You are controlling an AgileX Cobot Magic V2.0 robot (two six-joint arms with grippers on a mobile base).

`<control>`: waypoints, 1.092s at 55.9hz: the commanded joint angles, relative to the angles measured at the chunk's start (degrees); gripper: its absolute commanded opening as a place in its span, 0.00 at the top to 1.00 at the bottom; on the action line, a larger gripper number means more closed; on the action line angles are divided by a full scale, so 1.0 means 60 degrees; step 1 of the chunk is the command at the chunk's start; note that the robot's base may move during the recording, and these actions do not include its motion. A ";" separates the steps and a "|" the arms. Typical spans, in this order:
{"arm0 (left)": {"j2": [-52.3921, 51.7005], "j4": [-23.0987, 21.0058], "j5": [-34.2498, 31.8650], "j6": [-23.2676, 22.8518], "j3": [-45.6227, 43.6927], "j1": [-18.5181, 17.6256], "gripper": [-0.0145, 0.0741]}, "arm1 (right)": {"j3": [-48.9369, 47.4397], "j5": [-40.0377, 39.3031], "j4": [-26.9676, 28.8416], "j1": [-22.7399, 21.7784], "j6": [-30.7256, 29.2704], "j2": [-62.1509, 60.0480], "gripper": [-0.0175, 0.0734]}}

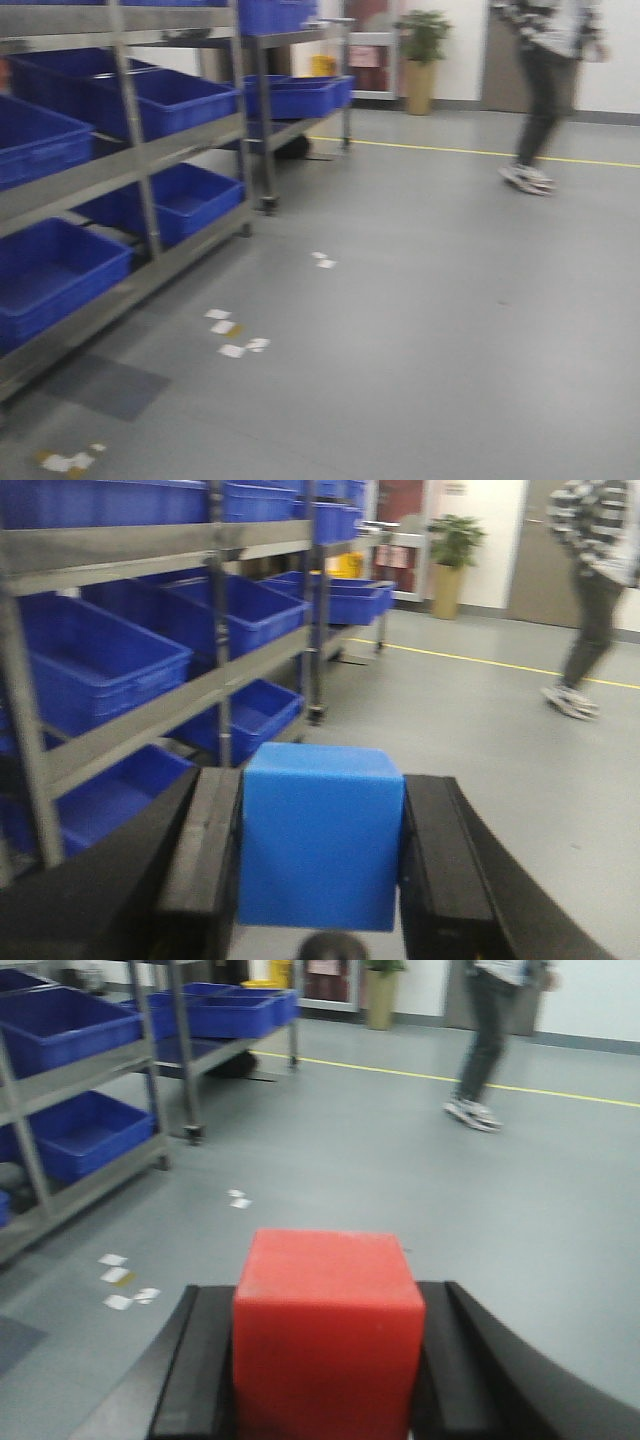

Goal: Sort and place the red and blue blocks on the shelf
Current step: 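Drive the base to the shelf rack of blue bins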

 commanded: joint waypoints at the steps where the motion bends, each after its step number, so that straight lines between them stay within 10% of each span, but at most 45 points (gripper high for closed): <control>1: 0.0074 0.0001 -0.0828 -0.0020 -0.0300 0.0018 0.50 | -0.0279 -0.0833 -0.0104 -0.0022 0.0003 0.0085 0.40; 61: 0.0074 0.0001 -0.0828 -0.0020 -0.0300 0.0018 0.50 | -0.0279 -0.0833 -0.0104 -0.0022 0.0003 0.0085 0.40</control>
